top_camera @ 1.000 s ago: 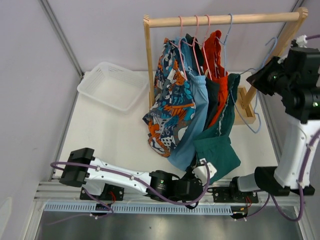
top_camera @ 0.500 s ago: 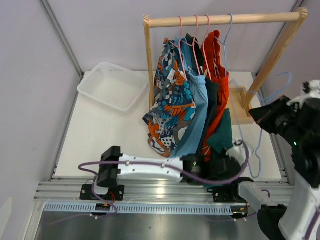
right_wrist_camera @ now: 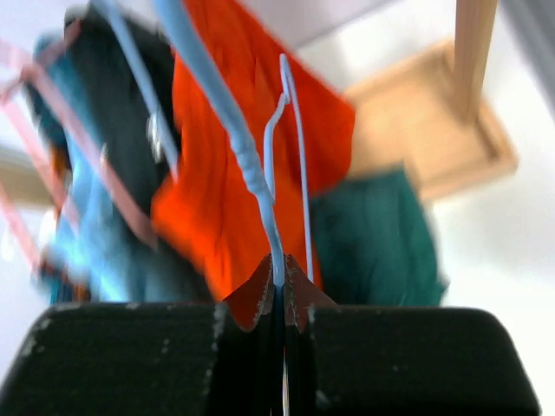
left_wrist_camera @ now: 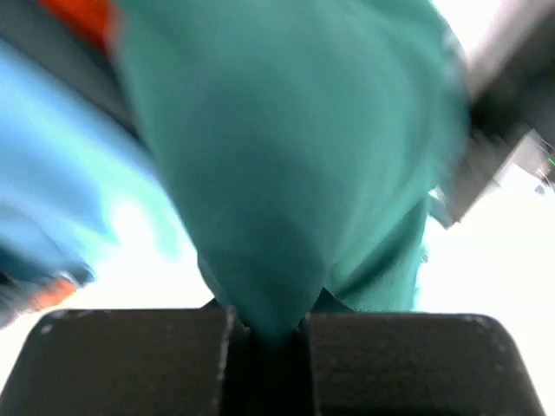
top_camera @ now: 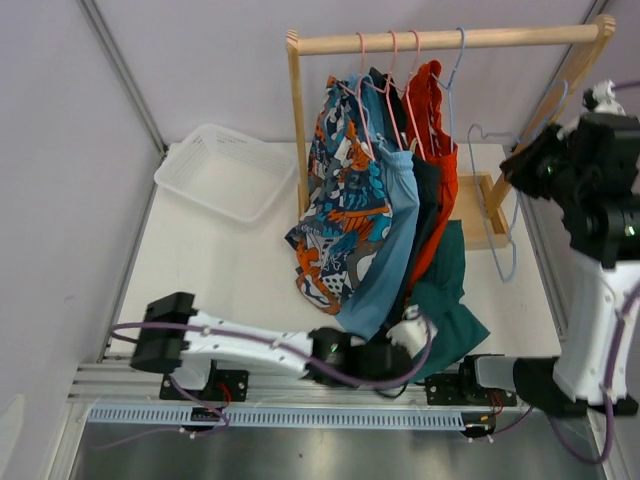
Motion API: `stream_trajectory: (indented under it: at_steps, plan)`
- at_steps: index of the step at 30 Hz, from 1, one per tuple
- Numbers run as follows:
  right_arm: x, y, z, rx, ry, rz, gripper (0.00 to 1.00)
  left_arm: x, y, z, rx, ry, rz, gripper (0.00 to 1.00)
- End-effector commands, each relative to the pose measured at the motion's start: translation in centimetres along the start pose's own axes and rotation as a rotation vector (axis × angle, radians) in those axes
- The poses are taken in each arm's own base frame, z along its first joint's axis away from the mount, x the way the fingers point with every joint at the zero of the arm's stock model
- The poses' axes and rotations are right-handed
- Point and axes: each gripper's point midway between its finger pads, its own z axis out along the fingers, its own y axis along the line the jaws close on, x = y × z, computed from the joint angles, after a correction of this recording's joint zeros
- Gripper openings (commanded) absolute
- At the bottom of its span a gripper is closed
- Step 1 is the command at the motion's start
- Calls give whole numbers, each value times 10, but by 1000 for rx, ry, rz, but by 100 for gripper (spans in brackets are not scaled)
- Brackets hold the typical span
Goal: Remove the shorts from the hanger
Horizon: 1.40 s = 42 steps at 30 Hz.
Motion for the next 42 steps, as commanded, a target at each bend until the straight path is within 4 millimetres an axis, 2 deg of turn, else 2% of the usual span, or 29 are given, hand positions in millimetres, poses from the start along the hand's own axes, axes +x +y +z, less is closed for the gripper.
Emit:
stream_trajectory:
  at_steps: [1, 2, 3, 4, 6, 7, 11, 12, 14, 15, 17, 18, 20, 21, 24, 26, 27, 28, 29, 32, 33, 34, 35, 36, 37, 38, 39, 40, 42]
  plan:
    - [-75, 14, 33, 20, -215, -81, 0, 5, -24, -68, 111, -92, -85, 0]
    - [-87, 17, 36, 27, -243, -78, 0, 11, -24, -76, 113, -94, -80, 0]
    - [-98, 21, 39, 22, -274, -76, 0, 27, -33, -86, 138, -79, -68, 0]
    - [-116, 24, 31, 17, -338, -65, 0, 38, -28, -97, 130, -64, -61, 0]
    - [-132, 33, 44, -7, -383, -42, 0, 54, -24, -110, 108, -49, -91, 0]
    - [-136, 36, 49, -16, -393, -34, 0, 70, -15, -113, 79, -18, -75, 0]
    - [-147, 45, 82, -46, -410, -13, 0, 76, -1, -146, 91, -37, -187, 0]
    - [-146, 45, 99, -41, -395, -12, 0, 75, 0, -153, 93, -53, -198, 0]
    - [-150, 49, 115, -57, -401, -8, 0, 79, 6, -161, 86, -52, -211, 0]
    - [-147, 48, 133, -52, -381, -6, 0, 76, 11, -165, 83, -68, -225, 0]
    - [-147, 48, 151, -59, -372, -3, 0, 76, 19, -168, 54, -66, -235, 0]
    - [-142, 46, 168, -55, -349, -4, 0, 70, 21, -171, 45, -82, -241, 0]
    - [-134, 42, 188, -50, -314, -1, 0, 67, 26, -173, 21, -92, -241, 0]
    - [-129, 39, 197, -44, -293, 2, 0, 57, 26, -179, 20, -104, -245, 0]
    - [-100, 23, 220, 5, -195, 12, 0, 41, 38, -192, -20, -126, -244, 0]
    - [-96, 20, 207, 9, -201, 22, 0, 27, 49, -202, -47, -159, -259, 0]
    - [-71, 7, 217, 36, -139, 25, 0, 19, 53, -208, -50, -173, -265, 0]
    - [-80, 14, 192, 2, -194, 29, 0, 12, 61, -215, -70, -185, -242, 0]
    - [-80, -1, 186, 28, -208, 44, 0, 7, 69, -217, -90, -194, -242, 0]
    - [-62, -15, 158, 34, -215, 50, 1, -13, 91, -226, -135, -220, -213, 0]
    - [-49, -25, 157, 58, -193, 47, 8, -18, 95, -226, -141, -224, -209, 0]
    - [-50, -24, 138, 50, -217, 37, 15, -26, 104, -225, -162, -232, -194, 0]
    - [-47, -26, 132, 50, -218, 29, 27, -29, 109, -225, -176, -230, -181, 0]
    - [-44, -29, 127, 58, -216, 22, 64, -34, 114, -227, -191, -237, -179, 0]
    - [-39, -35, 123, 78, -205, 15, 78, -37, 122, -228, -215, -235, -145, 0]
    - [-39, -37, 112, 82, -217, -2, 96, -44, 140, -231, -269, -239, -152, 0]
    - [-40, -40, 106, 98, -224, -7, 99, -53, 150, -238, -291, -254, -162, 0]
    - [-37, -47, 101, 124, -220, -12, 99, -58, 169, -241, -349, -254, -152, 0]
    - [-39, -49, 87, 137, -247, -29, 99, -80, 192, -262, -370, -316, -202, 0]
